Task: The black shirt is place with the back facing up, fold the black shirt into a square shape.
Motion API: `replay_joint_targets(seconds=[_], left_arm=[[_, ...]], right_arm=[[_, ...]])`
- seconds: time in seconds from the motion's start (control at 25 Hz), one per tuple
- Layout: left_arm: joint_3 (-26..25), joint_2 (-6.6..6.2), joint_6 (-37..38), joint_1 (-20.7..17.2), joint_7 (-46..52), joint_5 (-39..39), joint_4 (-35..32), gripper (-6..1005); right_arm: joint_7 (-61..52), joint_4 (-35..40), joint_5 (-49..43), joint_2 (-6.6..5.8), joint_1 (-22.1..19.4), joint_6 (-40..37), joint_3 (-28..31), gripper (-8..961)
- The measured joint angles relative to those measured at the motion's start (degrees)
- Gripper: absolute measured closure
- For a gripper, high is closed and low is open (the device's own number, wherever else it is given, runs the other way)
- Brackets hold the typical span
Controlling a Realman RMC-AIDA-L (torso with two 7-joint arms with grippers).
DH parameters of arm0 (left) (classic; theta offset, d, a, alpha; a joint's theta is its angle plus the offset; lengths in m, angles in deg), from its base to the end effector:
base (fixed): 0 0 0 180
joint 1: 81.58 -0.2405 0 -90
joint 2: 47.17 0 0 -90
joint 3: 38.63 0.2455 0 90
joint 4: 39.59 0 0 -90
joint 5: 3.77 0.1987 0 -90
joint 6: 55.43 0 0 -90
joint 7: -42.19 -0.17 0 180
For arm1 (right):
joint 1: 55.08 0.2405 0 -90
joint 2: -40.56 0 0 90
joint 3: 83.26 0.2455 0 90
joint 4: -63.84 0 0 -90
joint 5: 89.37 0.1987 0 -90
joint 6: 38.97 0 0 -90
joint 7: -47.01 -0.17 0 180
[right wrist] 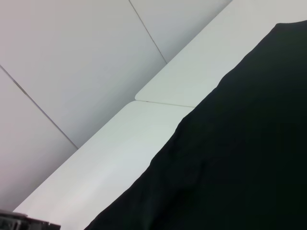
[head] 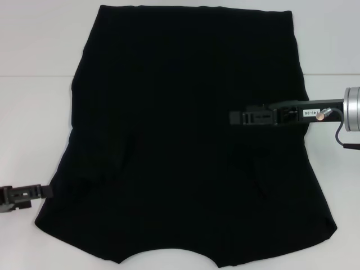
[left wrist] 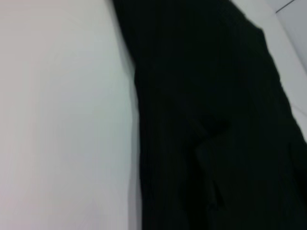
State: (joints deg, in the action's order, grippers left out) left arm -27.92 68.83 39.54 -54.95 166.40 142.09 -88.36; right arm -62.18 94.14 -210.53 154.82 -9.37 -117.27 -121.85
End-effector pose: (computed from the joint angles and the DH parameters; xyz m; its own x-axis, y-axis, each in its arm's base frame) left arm -0.3445 0.2867 0.0582 0.1134 0.8712 0.4777 0.9934 -0.1083 -0.0384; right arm 0.1973 0.4004 -0.0111 0.6103 -0.6525 -0.4492 -0.7447 -0.6659 -0.0445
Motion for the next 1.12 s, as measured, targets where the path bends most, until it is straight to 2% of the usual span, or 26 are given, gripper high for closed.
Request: replay_joint_targets(seconds=[0.52, 0.88, 1.12], left_arm=[[1.5, -0.32, -3.6, 0.9, 0.7, 3.9, 2.6, 159], [4.9, -0.33, -2.8, 1.2, 0.5, 4.0, 3.0, 161], [5.3, -0.76, -2.1, 2.5, -0.5, 3.8, 5.1, 161]], right_arm=[[0.0, 0.0, 0.6, -0.22, -0.3, 0.0, 0.0, 100], [-0.4, 0.6, 0.7, -0.3, -0.3, -0.3, 0.1, 99], [-0.4, 0.7, 1.5, -0.32, -0.4, -0.5, 0.1, 101]])
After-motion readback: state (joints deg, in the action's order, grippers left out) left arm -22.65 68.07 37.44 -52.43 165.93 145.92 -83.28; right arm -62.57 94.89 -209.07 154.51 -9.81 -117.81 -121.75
